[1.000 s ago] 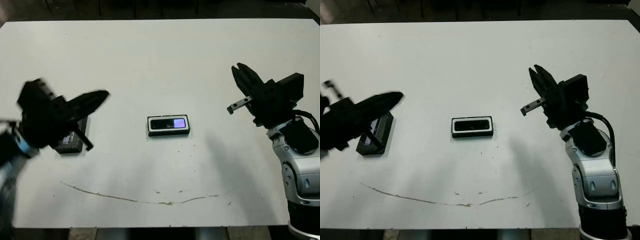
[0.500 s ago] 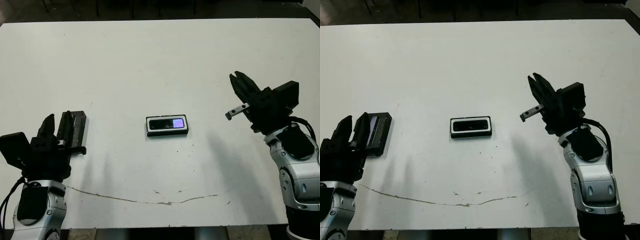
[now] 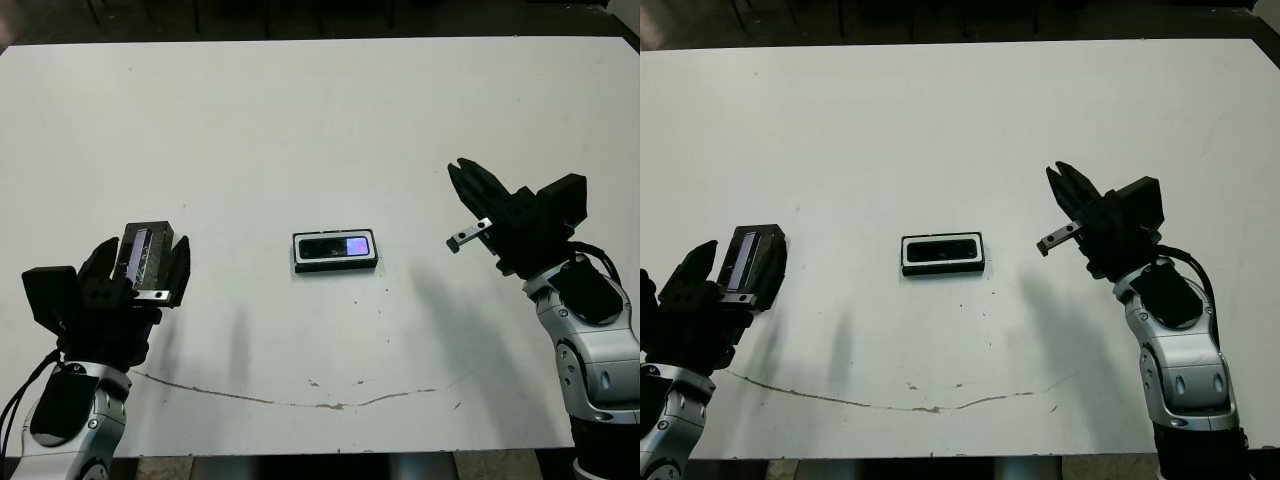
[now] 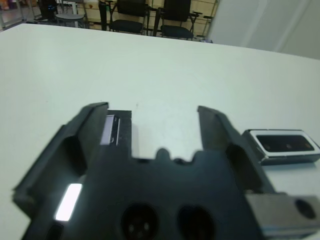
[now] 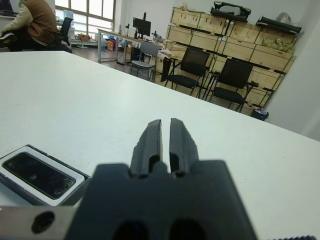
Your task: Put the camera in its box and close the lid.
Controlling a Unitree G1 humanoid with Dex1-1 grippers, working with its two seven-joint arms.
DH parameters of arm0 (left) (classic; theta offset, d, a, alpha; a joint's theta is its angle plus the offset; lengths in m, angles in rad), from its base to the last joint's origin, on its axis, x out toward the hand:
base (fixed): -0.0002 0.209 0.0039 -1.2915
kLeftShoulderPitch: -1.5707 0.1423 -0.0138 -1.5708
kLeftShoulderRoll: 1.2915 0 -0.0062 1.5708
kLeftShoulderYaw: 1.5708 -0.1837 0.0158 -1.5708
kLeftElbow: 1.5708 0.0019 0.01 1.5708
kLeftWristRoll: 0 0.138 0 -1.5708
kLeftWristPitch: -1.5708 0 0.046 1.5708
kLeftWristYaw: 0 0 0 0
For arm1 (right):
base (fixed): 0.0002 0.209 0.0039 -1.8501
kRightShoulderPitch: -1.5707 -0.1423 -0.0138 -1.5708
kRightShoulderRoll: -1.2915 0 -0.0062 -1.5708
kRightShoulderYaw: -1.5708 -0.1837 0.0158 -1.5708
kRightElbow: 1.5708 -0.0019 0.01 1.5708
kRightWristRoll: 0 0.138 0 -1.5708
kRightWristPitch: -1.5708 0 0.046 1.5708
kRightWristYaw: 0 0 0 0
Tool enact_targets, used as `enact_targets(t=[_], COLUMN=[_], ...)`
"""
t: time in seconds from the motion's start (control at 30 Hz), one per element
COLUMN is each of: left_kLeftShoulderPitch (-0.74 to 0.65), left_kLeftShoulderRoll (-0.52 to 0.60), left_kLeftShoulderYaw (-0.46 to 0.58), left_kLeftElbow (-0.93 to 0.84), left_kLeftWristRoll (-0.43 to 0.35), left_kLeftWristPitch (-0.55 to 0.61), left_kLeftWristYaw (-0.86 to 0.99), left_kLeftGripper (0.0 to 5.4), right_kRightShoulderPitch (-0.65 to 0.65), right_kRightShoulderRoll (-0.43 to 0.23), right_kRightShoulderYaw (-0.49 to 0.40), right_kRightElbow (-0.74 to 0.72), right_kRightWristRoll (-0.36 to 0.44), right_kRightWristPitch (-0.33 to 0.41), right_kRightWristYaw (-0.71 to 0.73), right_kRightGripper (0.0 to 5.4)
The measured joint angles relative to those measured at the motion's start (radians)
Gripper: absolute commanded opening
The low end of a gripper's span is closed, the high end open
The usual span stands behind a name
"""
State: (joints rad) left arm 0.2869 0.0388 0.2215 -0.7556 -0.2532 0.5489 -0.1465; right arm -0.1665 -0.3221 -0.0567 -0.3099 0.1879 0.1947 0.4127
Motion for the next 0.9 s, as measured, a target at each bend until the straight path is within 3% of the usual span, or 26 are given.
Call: enact_targets(t=[0.07,0.53,0.9], left_kLeftShoulderPitch=[-0.007,-0.016,-0.029], left_kLeftShoulderRoll=[0.003,0.039,0.067], left_kLeftShoulderYaw=[0.014,0.011,0.004], left_kLeftElbow=[0.010,0.062,0.125], left_kLeftWristRoll=[-0.002,0.058,0.023], left_kLeftWristPitch=[0.000,-0.034,-0.010], left_kLeftWristYaw=[0.005,0.061,0.038], left_kLeftGripper=[5.38,5.38,5.38], right_kRightShoulderPitch=[0.000,0.003,0.007], right_kRightShoulderRoll=[0.000,-0.003,-0.004], right_kRightShoulderYaw=[-0.001,-0.012,-0.020], right_kRightElbow=[0.011,0.037,0.025], right_kRightWristRoll=[0.001,0.034,0.043], right_kRightWristPitch=[-0.009,-0.026,-0.016], right_kRightWristYaw=[0.008,0.031,0.028], right_kRightGripper=[0.00,0.00,0.00])
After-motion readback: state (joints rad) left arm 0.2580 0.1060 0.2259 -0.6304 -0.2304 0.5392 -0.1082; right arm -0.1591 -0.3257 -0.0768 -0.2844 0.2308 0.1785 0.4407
